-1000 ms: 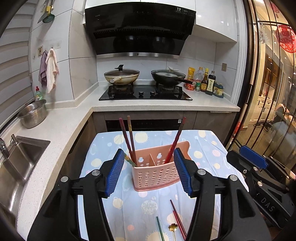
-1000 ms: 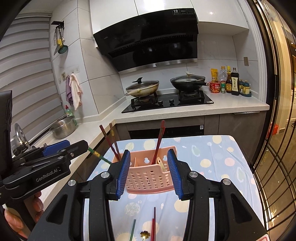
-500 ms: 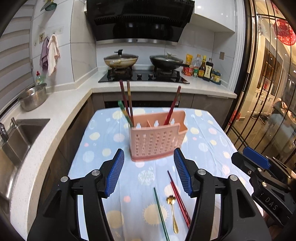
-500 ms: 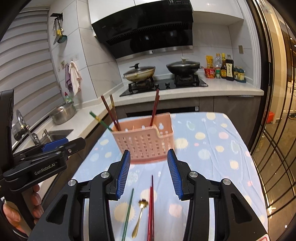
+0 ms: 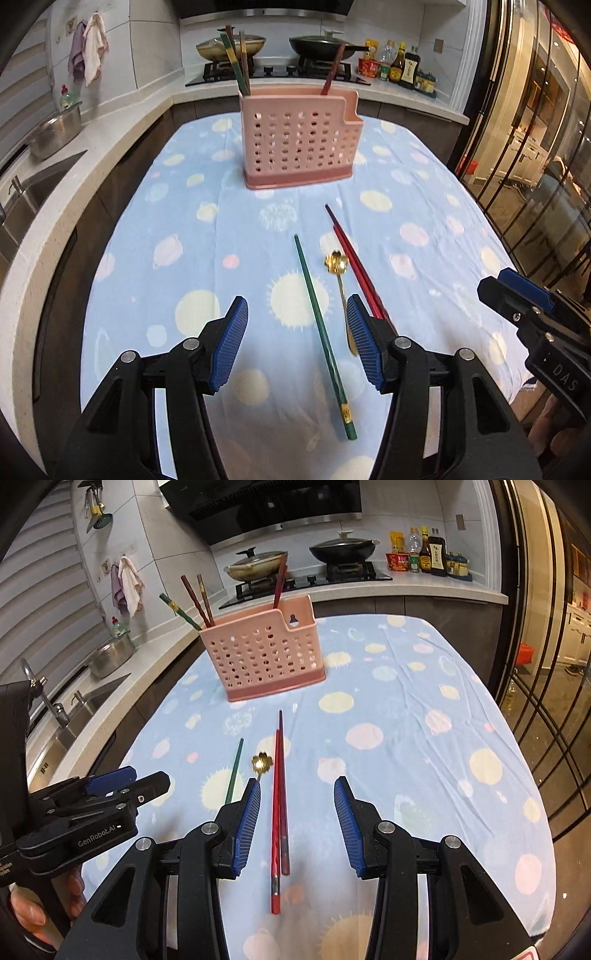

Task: Organize utensils
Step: 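Move both open tools back down toward the remaining utensils, then grasp the other green chopstick with the left tool while the right grasps a red chopstick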

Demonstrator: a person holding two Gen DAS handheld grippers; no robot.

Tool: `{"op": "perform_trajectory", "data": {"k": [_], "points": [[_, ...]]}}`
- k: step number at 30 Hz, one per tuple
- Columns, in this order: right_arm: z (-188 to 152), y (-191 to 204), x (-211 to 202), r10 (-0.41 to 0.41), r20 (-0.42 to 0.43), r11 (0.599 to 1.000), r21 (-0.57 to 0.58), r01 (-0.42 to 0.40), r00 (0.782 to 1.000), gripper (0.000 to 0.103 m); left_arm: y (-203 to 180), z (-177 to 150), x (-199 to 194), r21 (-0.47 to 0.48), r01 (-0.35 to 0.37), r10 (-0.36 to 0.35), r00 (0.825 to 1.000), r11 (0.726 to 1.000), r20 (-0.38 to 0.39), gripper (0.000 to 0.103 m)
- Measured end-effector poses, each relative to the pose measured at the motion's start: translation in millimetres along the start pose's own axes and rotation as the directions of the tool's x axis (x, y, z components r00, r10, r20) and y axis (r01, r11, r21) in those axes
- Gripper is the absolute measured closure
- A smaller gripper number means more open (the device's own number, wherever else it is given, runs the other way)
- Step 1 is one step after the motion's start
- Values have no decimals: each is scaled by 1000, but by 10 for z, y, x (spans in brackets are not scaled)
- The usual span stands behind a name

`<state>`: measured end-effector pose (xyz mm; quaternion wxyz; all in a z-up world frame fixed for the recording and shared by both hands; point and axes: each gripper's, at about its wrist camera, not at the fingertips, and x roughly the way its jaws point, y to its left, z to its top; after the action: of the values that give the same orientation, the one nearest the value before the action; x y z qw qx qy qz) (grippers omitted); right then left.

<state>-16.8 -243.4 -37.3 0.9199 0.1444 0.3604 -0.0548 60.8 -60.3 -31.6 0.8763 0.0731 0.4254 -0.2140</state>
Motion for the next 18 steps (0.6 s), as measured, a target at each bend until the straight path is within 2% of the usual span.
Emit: {"op": "perform_trajectory", "data": {"k": [9, 18], "points": [[-552, -43, 143, -13, -103, 1000, -1, 13, 995, 62, -150, -640, 245, 42, 5, 0, 992, 999, -123, 50], [-724, -13, 260, -9, -150, 1000, -5, 8, 989, 62, -200, -868, 362, 68, 25, -13, 986, 997, -166, 50]]}}
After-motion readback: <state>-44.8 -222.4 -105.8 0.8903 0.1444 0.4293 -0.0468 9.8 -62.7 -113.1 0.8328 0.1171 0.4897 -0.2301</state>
